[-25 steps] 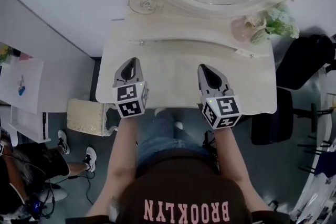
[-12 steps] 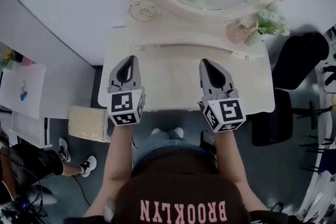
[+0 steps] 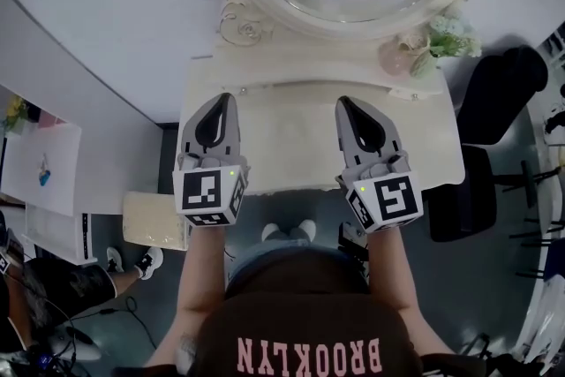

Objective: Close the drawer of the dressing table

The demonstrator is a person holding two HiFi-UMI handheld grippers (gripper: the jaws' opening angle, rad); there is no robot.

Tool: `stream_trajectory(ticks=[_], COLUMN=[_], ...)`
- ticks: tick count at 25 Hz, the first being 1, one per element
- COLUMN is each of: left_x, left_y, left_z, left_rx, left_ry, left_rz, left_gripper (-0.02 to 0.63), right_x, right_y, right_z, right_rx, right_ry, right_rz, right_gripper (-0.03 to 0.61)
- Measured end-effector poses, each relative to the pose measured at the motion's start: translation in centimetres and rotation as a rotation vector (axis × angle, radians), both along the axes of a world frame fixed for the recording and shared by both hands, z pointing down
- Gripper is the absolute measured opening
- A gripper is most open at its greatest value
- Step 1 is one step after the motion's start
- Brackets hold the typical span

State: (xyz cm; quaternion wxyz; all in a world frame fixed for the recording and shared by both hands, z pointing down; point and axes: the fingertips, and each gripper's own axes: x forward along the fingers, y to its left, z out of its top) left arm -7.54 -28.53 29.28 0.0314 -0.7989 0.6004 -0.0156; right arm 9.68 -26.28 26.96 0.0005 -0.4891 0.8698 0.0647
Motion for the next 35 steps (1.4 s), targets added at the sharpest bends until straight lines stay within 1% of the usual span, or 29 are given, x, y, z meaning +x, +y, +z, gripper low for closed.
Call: stream_trajectory(ticks=[2,5,8,12,17,24,35], left_x=[-0.2,-0.9,-1.5,-1.8,-1.6,-1.6,-1.9], left_y=[0.4,0.8,1.2,1.4,1.6,1.3,1.5], left_z=[-1.0,-2.0,-2.3,-2.4,-2.2,-1.8,-2.0], left_rx=[0.024,0.038,0.049,0.045,0.044,0.02,0.026], left_ry=[0.006,0.025,0.029,0.057,0.041,0.032,0.017], left_rz=[0.007,0.002,0.001,0.013,0.021,0.021,0.016], left_gripper=[0.005,0.005,0.005,0.005,0.005,0.005,0.005], right_x=[-0.1,-0.4,-0.6,-0.3,0.0,-0.1,-0.5], right_y=[0.4,0.7,0.7,0.6,0.7,0.7,0.6], right_z=[-1.0,-1.8,-1.6,-1.1,-1.2,-1.5,-1.6], right_rx=[0.029,0.056,0.04,0.011,0.013,0.019,0.021], right_ry=[-0.012,-0.015,-0.02,-0.037,-0.024,-0.011,-0.017], right_rz=[0.007,0.019,0.025,0.037,0.046,0.04,0.033], right_gripper=[-0.002,-0.002,-0.002,-0.002,-0.002,-0.002,-0.002])
